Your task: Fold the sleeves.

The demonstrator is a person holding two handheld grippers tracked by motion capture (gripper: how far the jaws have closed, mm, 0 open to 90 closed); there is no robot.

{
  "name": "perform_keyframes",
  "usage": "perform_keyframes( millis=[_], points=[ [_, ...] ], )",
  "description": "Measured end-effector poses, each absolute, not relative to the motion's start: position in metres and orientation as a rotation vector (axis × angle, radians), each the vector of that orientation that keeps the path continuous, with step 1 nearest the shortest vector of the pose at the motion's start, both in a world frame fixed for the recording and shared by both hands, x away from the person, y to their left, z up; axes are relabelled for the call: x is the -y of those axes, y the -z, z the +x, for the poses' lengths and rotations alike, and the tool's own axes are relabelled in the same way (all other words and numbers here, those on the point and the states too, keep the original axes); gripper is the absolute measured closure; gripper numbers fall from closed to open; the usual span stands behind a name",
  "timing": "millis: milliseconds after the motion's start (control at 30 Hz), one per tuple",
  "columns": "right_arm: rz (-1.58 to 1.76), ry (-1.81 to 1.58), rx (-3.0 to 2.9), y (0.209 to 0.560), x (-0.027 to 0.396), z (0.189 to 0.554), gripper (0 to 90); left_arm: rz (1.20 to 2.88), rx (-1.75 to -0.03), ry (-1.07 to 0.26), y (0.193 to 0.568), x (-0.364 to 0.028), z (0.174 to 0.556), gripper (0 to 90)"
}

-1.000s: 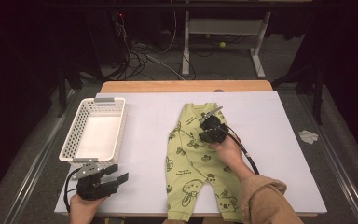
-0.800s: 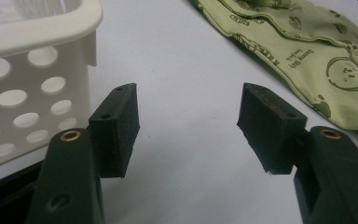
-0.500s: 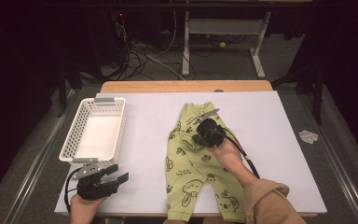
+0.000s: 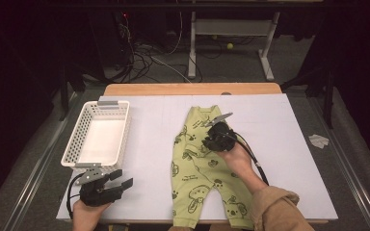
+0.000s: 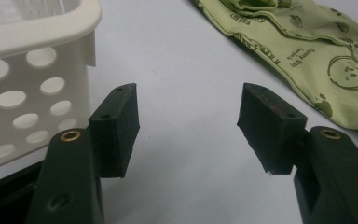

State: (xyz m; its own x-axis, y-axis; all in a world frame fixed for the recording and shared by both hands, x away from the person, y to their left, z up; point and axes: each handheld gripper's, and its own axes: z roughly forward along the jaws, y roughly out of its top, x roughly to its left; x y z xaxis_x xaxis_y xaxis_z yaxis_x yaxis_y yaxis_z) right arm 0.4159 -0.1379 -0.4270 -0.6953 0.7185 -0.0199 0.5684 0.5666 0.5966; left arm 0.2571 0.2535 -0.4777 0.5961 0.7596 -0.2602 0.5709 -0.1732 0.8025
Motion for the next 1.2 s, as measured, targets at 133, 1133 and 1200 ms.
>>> perform_keyframes(
  millis=[133, 1133, 1200],
  points=[
    [1.128, -0.806, -2.518, 0.432, 0.154, 0.419, 82.0, 1.862, -1.076, -0.246, 0.478, -0.254, 0.257, 35.7],
    [1.255, -0.888, -2.404, 0.438, 0.232, 0.4, 76.5, 1.855, -1.073, -0.307, 0.474, -0.254, 0.254, 35.8],
    [1.237, -0.929, -2.381, 0.435, 0.235, 0.398, 75.5, 1.859, -1.068, -0.309, 0.474, -0.253, 0.253, 35.7]
  ],
)
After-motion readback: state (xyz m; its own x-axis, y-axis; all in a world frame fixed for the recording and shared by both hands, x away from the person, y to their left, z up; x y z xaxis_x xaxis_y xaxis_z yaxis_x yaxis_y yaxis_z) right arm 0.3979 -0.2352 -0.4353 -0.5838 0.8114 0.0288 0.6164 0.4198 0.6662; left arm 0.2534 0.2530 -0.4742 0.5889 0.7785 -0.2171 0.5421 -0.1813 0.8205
